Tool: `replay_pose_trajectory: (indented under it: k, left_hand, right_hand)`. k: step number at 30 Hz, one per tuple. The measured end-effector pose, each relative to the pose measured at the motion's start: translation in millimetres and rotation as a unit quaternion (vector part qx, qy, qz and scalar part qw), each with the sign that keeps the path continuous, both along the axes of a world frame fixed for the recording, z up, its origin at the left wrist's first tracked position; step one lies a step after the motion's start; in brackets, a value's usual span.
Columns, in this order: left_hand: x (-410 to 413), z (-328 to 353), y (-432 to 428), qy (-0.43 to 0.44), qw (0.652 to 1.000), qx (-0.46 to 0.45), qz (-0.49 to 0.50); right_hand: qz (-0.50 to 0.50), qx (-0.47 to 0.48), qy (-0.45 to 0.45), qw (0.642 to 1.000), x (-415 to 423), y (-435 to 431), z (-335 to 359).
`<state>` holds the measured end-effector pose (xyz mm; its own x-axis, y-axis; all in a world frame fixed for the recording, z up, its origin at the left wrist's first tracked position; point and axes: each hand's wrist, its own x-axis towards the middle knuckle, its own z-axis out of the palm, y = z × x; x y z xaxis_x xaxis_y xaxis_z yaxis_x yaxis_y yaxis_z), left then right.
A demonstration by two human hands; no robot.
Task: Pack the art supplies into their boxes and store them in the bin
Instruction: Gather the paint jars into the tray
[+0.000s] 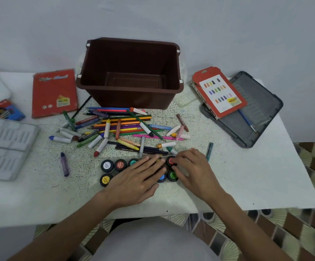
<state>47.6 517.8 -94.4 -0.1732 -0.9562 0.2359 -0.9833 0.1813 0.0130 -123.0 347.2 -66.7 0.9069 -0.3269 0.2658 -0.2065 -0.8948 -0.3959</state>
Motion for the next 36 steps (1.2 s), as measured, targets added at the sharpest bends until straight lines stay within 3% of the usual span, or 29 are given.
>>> replay_pose_trajectory:
  k: [3, 8, 12, 15, 20, 23, 29, 36]
  left_hand:
    - [-0.4, 0.3, -2.7, -0.008, 1.0, -0.002, 0.001]
    - [1.4, 0.5, -3.1, 0.003, 1.0, -0.002, 0.01]
    - [0.8, 0.8, -3.5, 0.016, 1.0, 0.0, 0.01]
    - [1.2, 1.4, -4.1, 0.009, 1.0, 0.0, 0.01]
    - [0.9, 1.2, -3.3, -0.012, 1.0, -0.01, 0.007]
    - [-0.2, 3.1, -2.1, -0.024, 0.999, -0.018, 0.029]
    - [0.1, 1.4, 9.6, -0.018, 0.993, 0.056, 0.103]
    - [4.7, 0.0, 35.9, -0.004, 0.982, 0.053, 0.179]
  right_hand:
    - [0.006, 0.004, 0.01, 1.0, 1.5, -1.4, 1.9]
    - [-0.05, 0.151, 0.028, 0.987, 9.2, 1.8, 0.2]
    - [-0.054, 0.193, 0.037, 0.979, 8.0, -1.2, 0.5]
    - [-0.028, 0.143, 0.017, 0.989, 4.0, -1.5, -1.1]
    - [0.007, -0.027, -0.022, 0.999, -3.8, 7.6, -1.1]
    - [0.025, -0.097, 0.016, 0.995, -9.9, 21.4, -10.4]
    - [0.019, -0.103, 0.073, 0.992, -13.4, 39.1, -20.3]
    - [0.049, -0.144, 0.097, 0.984, 8.8, 54.6, -19.2]
